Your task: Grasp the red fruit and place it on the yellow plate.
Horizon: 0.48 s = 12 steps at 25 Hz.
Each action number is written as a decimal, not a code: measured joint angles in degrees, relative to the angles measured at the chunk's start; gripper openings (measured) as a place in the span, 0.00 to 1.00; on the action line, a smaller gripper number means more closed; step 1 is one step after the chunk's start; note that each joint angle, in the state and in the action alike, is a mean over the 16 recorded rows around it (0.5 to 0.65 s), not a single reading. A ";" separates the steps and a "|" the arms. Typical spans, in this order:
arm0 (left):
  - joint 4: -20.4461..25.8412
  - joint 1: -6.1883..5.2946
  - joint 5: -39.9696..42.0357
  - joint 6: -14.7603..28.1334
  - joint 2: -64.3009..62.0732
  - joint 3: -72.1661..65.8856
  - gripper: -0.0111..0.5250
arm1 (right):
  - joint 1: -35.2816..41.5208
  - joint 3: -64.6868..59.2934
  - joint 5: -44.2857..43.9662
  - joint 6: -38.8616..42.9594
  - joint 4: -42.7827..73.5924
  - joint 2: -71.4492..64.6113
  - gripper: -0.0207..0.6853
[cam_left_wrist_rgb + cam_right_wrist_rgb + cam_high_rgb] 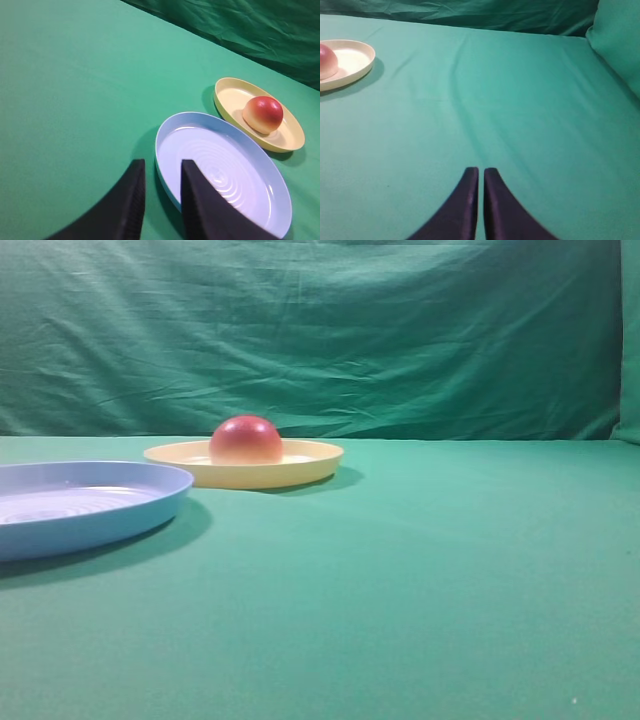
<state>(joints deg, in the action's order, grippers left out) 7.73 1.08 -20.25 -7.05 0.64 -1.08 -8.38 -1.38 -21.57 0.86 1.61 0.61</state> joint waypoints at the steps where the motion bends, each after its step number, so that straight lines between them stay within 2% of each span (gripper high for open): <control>1: 0.00 0.00 0.00 0.00 0.00 0.00 0.31 | 0.11 -0.02 -0.02 -0.09 0.01 0.02 0.03; 12: 0.00 0.00 0.00 0.00 0.00 0.00 0.31 | 0.37 -0.02 -0.57 -0.99 0.01 0.08 0.03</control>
<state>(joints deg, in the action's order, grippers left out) 7.73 1.08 -20.25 -7.05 0.64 -1.08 -8.00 -1.40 -22.14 -0.13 1.61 0.69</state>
